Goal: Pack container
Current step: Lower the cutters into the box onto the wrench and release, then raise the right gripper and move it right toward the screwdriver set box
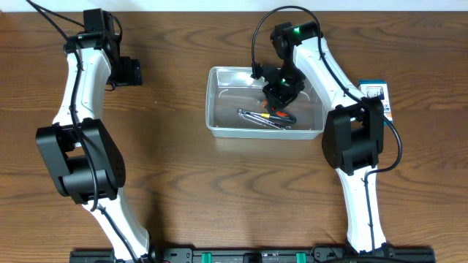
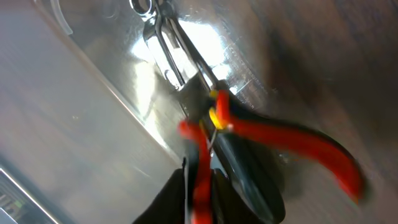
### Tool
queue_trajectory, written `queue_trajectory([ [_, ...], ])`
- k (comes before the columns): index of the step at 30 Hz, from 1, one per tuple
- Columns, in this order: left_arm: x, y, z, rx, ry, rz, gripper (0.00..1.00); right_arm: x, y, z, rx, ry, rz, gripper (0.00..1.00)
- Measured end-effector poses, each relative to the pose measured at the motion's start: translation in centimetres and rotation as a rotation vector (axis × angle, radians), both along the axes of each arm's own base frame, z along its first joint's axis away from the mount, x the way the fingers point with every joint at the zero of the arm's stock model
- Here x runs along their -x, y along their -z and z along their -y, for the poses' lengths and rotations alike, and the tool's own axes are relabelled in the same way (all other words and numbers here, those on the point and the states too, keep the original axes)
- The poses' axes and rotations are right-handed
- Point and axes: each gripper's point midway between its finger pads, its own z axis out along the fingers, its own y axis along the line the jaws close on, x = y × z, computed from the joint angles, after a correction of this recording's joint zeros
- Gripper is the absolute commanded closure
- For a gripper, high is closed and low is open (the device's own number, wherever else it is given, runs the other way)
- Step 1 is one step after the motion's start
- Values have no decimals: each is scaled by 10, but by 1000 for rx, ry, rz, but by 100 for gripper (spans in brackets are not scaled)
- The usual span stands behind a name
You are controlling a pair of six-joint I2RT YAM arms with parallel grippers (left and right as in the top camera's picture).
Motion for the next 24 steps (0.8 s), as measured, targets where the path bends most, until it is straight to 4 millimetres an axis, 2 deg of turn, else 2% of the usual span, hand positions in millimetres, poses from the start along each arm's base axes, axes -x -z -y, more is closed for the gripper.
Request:
queue_trajectory([
  [7,0,0,0,0,0,0,2,0,0,0,0,0,0,84],
  [12,0,0,0,0,0,0,2,0,0,0,1,4,-1,90],
  [16,0,0,0,0,0,0,2,3,-6,1,11,27,-17,86],
  [17,0,0,0,0,0,0,2,3,-10,1,12,32,-20,81],
  [19,0,0,0,0,0,0,2,1,-26,1,13,47,-8,58],
  [21,0,0,0,0,0,0,2,-4,-43,2,19,51,24,25],
  [22,0,0,0,0,0,0,2,-8,-54,2,23,54,53,13],
  [24,0,0,0,0,0,0,2,-18,-71,5,35,72,115,7],
])
